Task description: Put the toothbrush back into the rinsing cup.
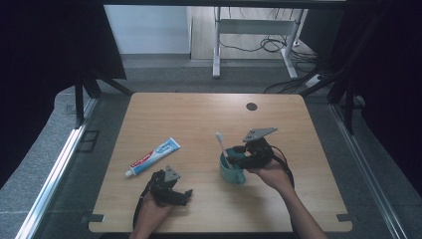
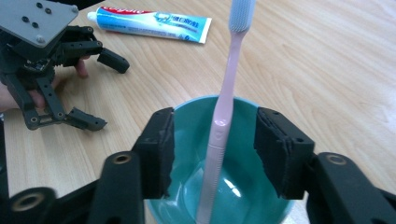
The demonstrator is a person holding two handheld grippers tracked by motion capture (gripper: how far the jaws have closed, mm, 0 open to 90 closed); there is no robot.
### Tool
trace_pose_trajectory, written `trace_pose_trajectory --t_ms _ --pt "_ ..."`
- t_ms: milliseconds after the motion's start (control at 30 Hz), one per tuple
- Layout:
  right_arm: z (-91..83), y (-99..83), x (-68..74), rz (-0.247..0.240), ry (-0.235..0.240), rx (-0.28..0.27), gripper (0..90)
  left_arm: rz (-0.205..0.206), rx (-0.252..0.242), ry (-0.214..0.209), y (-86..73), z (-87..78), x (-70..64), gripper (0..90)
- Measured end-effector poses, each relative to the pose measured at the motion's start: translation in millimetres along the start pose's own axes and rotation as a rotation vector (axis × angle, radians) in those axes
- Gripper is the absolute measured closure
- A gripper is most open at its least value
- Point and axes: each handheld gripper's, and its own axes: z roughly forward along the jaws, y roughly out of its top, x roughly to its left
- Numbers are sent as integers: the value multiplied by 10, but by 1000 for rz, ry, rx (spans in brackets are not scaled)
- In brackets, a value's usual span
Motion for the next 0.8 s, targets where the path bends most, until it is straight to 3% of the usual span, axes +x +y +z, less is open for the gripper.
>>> trace_pose_trajectory --t_ms 267,667,800 --pt "-129 2 -1 -9 -43 -25 339 0 0 0 0 0 0 16" --pt "-302 -69 -3 -9 -115 -21 135 0 1 0 1 0 0 16" --pt "-359 -127 -23 -3 -132 -27 124 0 1 0 1 -1 1 16"
